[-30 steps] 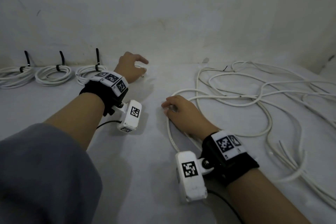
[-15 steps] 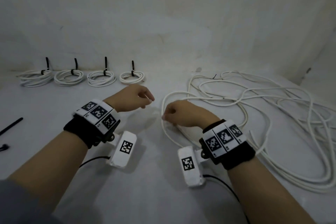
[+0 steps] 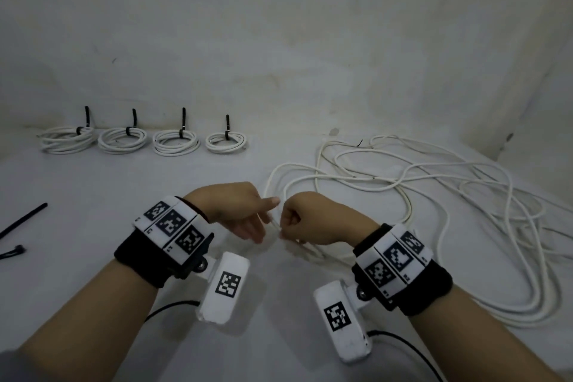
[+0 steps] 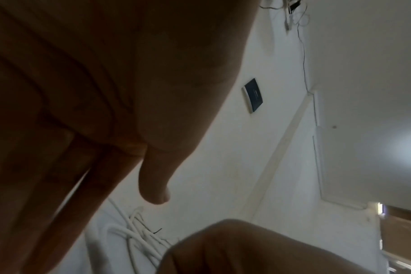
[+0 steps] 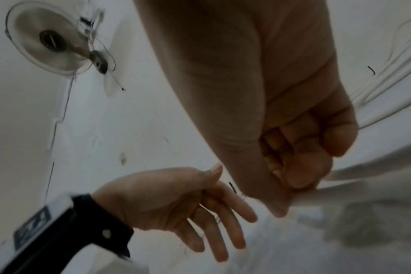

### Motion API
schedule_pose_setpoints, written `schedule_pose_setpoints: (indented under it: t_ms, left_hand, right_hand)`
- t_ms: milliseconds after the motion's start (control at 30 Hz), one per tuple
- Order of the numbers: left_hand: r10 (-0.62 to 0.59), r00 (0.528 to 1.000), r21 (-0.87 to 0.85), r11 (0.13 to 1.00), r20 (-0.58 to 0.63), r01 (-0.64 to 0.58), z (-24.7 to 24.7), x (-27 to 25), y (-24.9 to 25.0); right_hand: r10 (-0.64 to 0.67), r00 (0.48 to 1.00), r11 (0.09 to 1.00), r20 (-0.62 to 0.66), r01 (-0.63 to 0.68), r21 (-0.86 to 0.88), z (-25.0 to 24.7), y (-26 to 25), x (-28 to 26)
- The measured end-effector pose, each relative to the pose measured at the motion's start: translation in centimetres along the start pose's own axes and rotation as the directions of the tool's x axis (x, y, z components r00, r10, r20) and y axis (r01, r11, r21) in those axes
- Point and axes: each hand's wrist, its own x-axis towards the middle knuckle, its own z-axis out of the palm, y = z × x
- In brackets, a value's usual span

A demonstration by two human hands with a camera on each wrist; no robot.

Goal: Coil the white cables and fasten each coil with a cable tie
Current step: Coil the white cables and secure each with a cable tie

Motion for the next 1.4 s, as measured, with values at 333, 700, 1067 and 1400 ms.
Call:
schedule_pose_setpoints:
  t_ms: [333, 700, 1067, 1400]
  left_hand:
    - [0.367, 0.861, -0.152, 0.885, -0.351, -0.439, -2.3, -2.3, 0.5]
    - [0.401, 0.681, -0.291, 0.687, -0.613, -0.666, -5.4, -0.9, 0.9]
    - [0.344, 0.662, -0.655, 0.157, -0.666, -0.740, -9.7, 0.2, 1.1]
    - [0.261, 0.613, -0.664, -0.216, -0.746, -0.716, -12.9, 0.6, -1.8]
  right_hand:
    - [-0.163, 0.742, 0.971, -0.650, 0.239, 0.030, -3.9, -0.7, 2.7]
    - [-0.193, 0.530, 0.879, -0.825, 0.468, 0.095, -10.8, -1.2, 6.5]
    - [-0.050, 0.453, 0.816, -0.890, 0.532, 0.225, -7.2, 2.6, 8.7]
    - [-0.247, 0.725, 0.941, -0.643, 0.337, 0.019, -5.2, 3.2, 10.0]
